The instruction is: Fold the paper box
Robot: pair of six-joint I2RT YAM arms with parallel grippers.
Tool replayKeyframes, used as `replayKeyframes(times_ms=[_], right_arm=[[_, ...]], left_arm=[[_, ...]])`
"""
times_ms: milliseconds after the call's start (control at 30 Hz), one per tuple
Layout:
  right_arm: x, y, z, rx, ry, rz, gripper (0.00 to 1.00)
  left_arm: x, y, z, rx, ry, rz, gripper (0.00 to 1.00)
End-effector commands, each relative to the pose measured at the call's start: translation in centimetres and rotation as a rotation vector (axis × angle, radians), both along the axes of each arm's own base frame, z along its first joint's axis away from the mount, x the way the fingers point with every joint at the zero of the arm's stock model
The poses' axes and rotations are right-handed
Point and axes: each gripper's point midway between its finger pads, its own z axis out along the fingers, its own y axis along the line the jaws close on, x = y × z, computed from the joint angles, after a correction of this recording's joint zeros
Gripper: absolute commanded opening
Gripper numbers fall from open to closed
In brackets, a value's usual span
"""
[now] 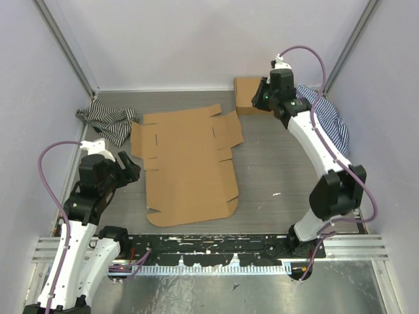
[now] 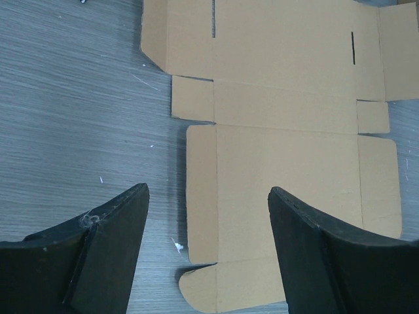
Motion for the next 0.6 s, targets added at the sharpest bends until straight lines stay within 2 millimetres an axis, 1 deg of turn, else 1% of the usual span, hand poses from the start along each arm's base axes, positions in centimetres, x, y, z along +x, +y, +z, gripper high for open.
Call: replayKeyframes(times_ms=[0,33,67,100,133,167,200,300,400,500,567], right_arm=[[3.8,-2.7,-1.3,0.119,0.061,0.029,0.26],[4.5,-2.4,-2.5,0.137,0.093,0.069,0.32],[5.1,-1.9,-3.7,0.146,0.124,0.111,0.40],[5.6,-1.2,-5.4,0.155,0.168,0.152,0.53],[5.8,-0.7,-6.4,0.156,0.195,0.176,0.63],[5.9,0.1,-7.1,0.175,0.210,0.214,0.69],[6.0,0.6,-8.0,0.190,0.224,0.236,0.73],[6.1,1.0,-10.2,0.193,0.265,0.232,0.77],[5.3,1.8,-12.1,0.174,0.302,0.236,0.75],[3.4,3.5,-14.2,0.105,0.361,0.256,0.69],[1.2,4.8,-16.0,0.026,0.404,0.268,0.67]], left_arm=[[-0.1,0.0,-0.4,0.000,0.007,0.004,0.80],[-0.1,0.0,-0.4,0.001,0.007,0.003,0.80],[-0.1,0.0,-0.4,0.001,0.007,0.005,0.80],[-0.1,0.0,-0.4,0.001,0.008,0.004,0.80],[-0.1,0.0,-0.5,0.002,0.011,0.004,0.80],[-0.1,0.0,-0.5,0.001,0.011,0.003,0.80],[-0.1,0.0,-0.5,0.001,0.011,0.002,0.80],[-0.1,0.0,-0.6,0.002,0.014,0.002,0.80],[-0.1,0.0,-0.6,0.003,0.016,0.004,0.80],[0.0,-0.1,-0.7,0.002,0.021,0.001,0.80],[0.0,-0.1,-0.9,-0.001,0.026,0.002,0.80]])
